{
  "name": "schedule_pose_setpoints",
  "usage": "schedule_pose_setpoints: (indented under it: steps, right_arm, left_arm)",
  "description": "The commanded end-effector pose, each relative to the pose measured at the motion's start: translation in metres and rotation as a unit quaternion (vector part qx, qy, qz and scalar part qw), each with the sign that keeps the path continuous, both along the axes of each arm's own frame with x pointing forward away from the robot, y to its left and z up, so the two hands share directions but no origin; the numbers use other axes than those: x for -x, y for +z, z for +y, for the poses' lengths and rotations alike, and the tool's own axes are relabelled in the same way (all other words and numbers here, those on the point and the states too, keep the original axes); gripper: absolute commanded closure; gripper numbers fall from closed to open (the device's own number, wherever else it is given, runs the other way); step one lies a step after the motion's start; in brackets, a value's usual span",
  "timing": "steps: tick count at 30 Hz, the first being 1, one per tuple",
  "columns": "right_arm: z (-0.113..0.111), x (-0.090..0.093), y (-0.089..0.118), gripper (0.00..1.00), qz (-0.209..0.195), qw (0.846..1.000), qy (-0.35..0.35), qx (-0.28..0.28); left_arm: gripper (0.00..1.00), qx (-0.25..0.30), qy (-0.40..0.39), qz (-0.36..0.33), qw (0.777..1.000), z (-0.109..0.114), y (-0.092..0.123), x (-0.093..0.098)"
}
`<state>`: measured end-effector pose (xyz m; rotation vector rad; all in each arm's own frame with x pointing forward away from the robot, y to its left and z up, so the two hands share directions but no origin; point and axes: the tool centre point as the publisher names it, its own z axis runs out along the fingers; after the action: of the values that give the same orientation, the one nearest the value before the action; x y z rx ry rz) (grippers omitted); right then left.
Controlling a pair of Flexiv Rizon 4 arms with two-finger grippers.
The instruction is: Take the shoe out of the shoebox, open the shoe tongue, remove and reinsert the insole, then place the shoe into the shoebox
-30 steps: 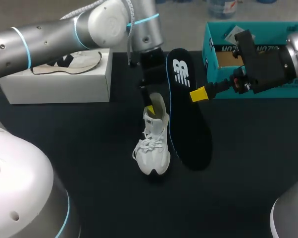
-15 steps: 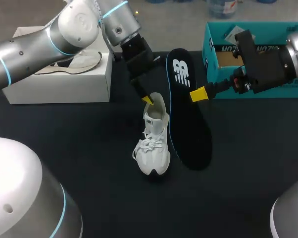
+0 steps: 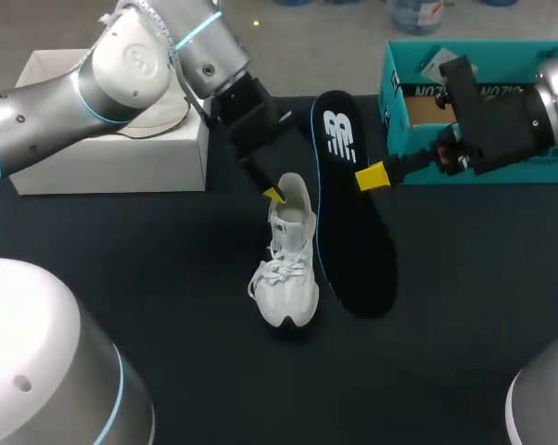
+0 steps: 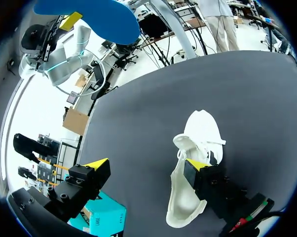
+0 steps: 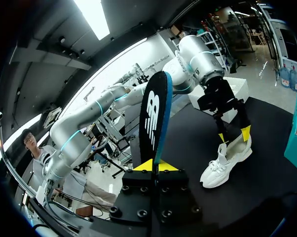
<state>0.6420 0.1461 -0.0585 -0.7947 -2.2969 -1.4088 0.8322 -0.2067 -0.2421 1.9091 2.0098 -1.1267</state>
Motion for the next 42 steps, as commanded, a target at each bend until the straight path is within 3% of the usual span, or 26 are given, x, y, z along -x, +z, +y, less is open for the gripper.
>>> schedule_pose_setpoints:
  steps: [1, 5, 12, 21, 31, 42]
  right_arm:
    - [0.002, -0.001, -0.001, 1.00, 0.001, 1.000, 0.000, 0.001]
    - [0.002, -0.001, -0.001, 1.00, 0.001, 1.000, 0.000, 0.001]
    - [0.002, -0.001, -0.001, 1.00, 0.001, 1.000, 0.000, 0.001]
    - [-0.021, -0.040, 0.002, 1.00, 0.109, 0.985, -0.058, -0.119]
    - [-0.030, -0.076, 0.003, 1.00, 0.201, 0.962, -0.100, -0.156]
    - [-0.030, -0.084, 0.001, 1.00, 0.212, 0.959, -0.106, -0.157]
  left_arm:
    - [0.00, 0.000, 0.000, -0.001, 1.000, 0.000, 0.000, 0.000]
    - [0.00, 0.000, 0.000, -0.001, 1.000, 0.000, 0.000, 0.000]
    - [0.00, 0.109, 0.032, -0.033, 0.993, -0.009, 0.050, -0.004]
    - [0.00, 0.180, 0.058, -0.076, 0.979, -0.011, 0.088, 0.000]
    - [0.00, 0.263, 0.066, -0.130, 0.954, -0.006, 0.118, 0.009]
    - [0.00, 0.313, 0.069, -0.137, 0.937, -0.003, 0.133, 0.018]
